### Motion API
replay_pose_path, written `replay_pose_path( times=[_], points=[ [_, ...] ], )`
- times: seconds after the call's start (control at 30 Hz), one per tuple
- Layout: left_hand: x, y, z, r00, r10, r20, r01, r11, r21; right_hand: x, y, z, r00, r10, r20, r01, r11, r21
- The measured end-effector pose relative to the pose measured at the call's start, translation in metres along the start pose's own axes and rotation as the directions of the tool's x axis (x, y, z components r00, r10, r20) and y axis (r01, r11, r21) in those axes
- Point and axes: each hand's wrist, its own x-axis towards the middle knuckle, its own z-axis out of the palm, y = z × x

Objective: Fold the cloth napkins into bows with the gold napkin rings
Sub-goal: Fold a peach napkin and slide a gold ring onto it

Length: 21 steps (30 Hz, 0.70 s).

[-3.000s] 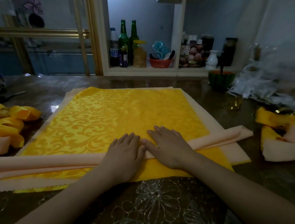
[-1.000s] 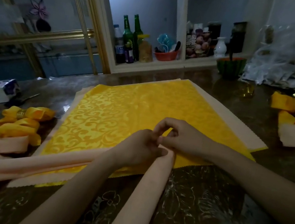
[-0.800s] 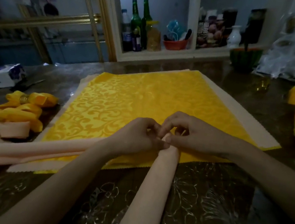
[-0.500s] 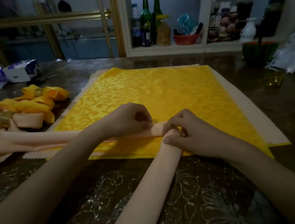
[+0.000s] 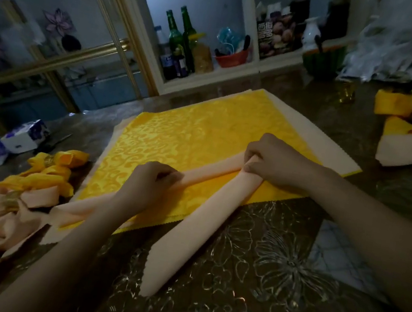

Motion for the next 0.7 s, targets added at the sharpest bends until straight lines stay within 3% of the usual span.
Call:
replay_pose_path(
  times=[0.1, 0.17, 0.3, 0.4, 0.53, 0.7],
  points=[
    [-0.003, -0.007, 0.001, 1.000, -0.016, -0.021, 0.017, 0.999, 0.047, -0.005, -0.008, 0.002, 0.988, -0.024, -0.151, 0.019, 0.999, -0.036],
    [-0.003, -0.013, -0.002, 0.999, -0.043, 0.020, 0.042, 0.997, 0.070, -0.006, -0.013, 0.006, 0.988, -0.051, -0.145, 0.044, 0.998, -0.053],
    [0.004, -0.006, -0.010, 0.977, -0.146, 0.156, 0.120, 0.979, 0.165, -0.003, -0.012, 0.001, 0.996, -0.078, 0.050, 0.075, 0.996, 0.054],
    [0.020, 0.013, -0.020, 0.933, -0.222, 0.284, 0.086, 0.902, 0.423, -0.003, -0.011, -0.008, 0.977, -0.097, 0.192, 0.071, 0.988, 0.139],
    [0.048, 0.038, -0.022, 0.783, -0.420, 0.458, 0.034, 0.765, 0.643, -0.005, -0.008, -0.014, 0.958, -0.126, 0.258, 0.084, 0.982, 0.169],
    [0.073, 0.060, -0.030, 0.561, -0.574, 0.597, 0.258, 0.806, 0.533, -0.003, -0.007, -0.006, 0.967, -0.124, 0.223, 0.083, 0.980, 0.182]
  ],
)
